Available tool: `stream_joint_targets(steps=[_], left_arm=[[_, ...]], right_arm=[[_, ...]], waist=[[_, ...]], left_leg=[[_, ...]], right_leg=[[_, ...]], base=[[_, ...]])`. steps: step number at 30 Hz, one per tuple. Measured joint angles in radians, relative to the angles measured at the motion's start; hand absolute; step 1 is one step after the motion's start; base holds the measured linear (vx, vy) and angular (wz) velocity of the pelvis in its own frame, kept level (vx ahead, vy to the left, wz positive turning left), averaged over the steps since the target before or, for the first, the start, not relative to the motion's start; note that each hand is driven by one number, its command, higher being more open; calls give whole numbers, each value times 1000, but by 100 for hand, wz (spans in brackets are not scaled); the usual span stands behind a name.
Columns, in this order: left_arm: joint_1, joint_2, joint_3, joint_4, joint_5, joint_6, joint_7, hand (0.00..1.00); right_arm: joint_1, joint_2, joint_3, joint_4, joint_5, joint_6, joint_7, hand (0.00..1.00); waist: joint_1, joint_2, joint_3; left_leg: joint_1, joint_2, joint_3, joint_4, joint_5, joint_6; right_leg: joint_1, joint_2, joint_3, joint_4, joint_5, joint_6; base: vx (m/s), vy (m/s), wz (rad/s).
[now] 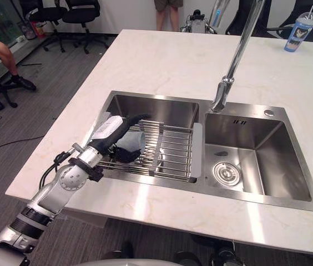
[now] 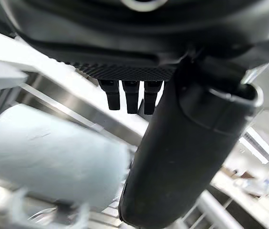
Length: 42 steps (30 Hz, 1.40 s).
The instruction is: Walk over to the sink, pick up the cup, carry it to the dishwasher, place the cup inside the dishwasher, then close the dishwasher door
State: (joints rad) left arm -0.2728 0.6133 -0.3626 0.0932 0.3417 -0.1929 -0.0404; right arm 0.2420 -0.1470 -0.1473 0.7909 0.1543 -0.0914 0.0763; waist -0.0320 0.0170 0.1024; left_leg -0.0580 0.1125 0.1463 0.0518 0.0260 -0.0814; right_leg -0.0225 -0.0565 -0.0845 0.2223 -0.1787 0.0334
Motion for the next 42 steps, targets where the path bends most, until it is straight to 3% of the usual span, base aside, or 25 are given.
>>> stream_joint_targets(steps=[7, 8, 15, 23, 25, 27, 30, 34, 38, 42], left_arm=[[-30, 48, -2, 75, 113, 8, -11, 90], [-47, 57, -13, 92, 138, 10, -11, 30], [-152, 89, -69, 154, 173, 12, -33, 30], [-159, 107, -66, 144, 166, 17, -32, 30], [-124, 65, -2, 111, 140, 26, -27, 30], [-44, -34, 119, -1, 64, 45, 10, 30], [55, -172, 220, -184, -54, 44, 86, 30], [186, -346, 269, -377, -216, 10, 169, 30], [227, -399, 266, -419, -287, -5, 197, 30], [273, -438, 230, -443, -316, -3, 208, 30]], right_arm=[[-10, -14, 1, 27, -3, 2, 6, 90], [-16, -18, 7, 28, -4, 2, 6, 90], [-39, -27, 49, 26, -29, 1, 19, 90], [-39, -26, 57, 26, -29, 1, 14, 90], [-41, -26, 57, 26, -29, 1, 11, 90], [-43, -21, 51, 25, -29, 1, 7, 90], [-42, -9, 30, 24, -28, 1, 2, 90], [-43, 2, 15, 18, -26, 1, -10, 90], [-54, 21, -5, -5, -26, 3, -35, 90], [-42, 38, -5, -101, -25, 6, -68, 90]], waist=[[-21, -1, -1], [-25, -1, -1], [-42, 0, 0], [-63, 0, 1], [-63, 0, 1], [-55, -5, 4], [-47, -9, 7], [-36, -22, 17], [-33, -35, 44], [-31, -48, 80]], left_leg=[[7, -6, 3, -64, 28, 0], [7, -8, 6, -71, 30, 4], [6, -26, 39, -101, 47, 27], [8, -39, 45, -128, 61, 34], [16, -41, 46, -132, 61, 34], [34, -41, 49, -134, 60, 34], [56, -37, 60, -130, 46, 30], [70, -27, 115, -71, -1, 28], [51, -17, 157, 5, -41, 31], [-16, 2, 168, 146, -102, 59]], right_leg=[[-15, 3, 9, -32, 20, 1], [-15, 3, 14, -43, 28, 2], [-25, -12, 42, -101, 74, 23], [-32, -21, 59, -126, 94, 33], [-24, -21, 63, -134, 99, 34], [-16, -22, 85, -134, 99, 34], [-9, -18, 111, -130, 99, 34], [-14, -13, 178, -106, 99, 35], [-42, -11, 219, -58, 100, 40], [-105, -12, 167, 35, 111, 58]], base=[[20, -5, -4], [17, 33, -14], [-27, 54, -13], [-6, 24, -7], [25, 6, -9], [18, 3, -19], [-9, -2, -25], [-32, 8, -48], [-48, 6, -40], [-121, -4, -16]])
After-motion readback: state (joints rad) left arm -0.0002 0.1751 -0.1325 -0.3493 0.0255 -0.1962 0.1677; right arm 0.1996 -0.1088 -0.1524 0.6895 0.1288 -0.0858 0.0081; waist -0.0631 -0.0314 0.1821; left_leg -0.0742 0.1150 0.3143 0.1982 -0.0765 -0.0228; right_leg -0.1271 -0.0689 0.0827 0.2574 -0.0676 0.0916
